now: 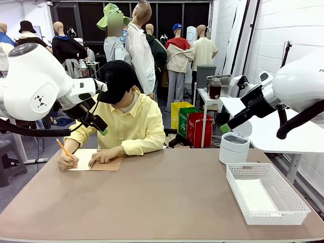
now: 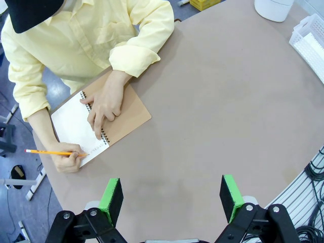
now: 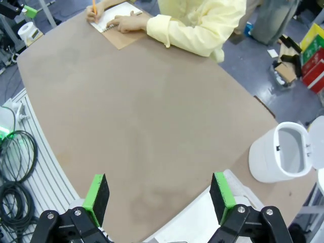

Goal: Sort the paper based on its condition.
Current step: If a person hands you a paper, place it in the Organizing basket , and if it's crumpled, put it in the Trash can.

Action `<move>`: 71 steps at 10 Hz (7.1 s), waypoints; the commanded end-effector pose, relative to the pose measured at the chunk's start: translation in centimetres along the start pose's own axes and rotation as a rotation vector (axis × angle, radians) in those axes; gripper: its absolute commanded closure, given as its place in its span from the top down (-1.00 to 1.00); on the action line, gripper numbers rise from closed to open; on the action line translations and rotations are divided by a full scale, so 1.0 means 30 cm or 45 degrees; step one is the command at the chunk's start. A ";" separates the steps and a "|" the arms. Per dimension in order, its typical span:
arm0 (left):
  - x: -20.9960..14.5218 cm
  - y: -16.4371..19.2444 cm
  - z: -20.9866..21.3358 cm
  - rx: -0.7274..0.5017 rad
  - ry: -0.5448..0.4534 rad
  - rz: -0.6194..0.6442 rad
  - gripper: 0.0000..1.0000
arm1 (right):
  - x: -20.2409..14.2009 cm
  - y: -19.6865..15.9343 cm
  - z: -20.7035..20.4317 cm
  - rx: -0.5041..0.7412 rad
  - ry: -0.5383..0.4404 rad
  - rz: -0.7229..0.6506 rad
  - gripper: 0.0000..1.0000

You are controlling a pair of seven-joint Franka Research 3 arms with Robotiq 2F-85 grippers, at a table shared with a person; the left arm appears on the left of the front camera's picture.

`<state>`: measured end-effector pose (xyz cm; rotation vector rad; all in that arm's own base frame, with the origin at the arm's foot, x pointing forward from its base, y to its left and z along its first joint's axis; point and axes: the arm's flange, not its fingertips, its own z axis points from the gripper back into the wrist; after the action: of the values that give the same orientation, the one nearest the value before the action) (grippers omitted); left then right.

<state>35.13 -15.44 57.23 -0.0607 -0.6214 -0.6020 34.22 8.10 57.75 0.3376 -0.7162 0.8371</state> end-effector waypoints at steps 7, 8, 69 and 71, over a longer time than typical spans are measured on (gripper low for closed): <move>0.000 0.003 0.002 0.000 -0.002 0.000 1.00 | 0.000 0.002 -0.001 0.005 -0.003 0.001 1.00; 0.000 0.003 0.002 0.000 -0.002 0.000 1.00 | 0.000 0.002 -0.001 0.005 -0.003 0.001 1.00; 0.000 0.003 0.002 0.000 -0.002 0.000 1.00 | 0.000 0.002 -0.001 0.005 -0.003 0.001 1.00; 0.000 0.003 0.002 0.000 -0.002 0.000 1.00 | 0.000 0.002 -0.001 0.005 -0.003 0.001 1.00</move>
<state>35.13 -15.44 57.23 -0.0607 -0.6214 -0.6020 34.22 8.10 57.75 0.3375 -0.7162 0.8371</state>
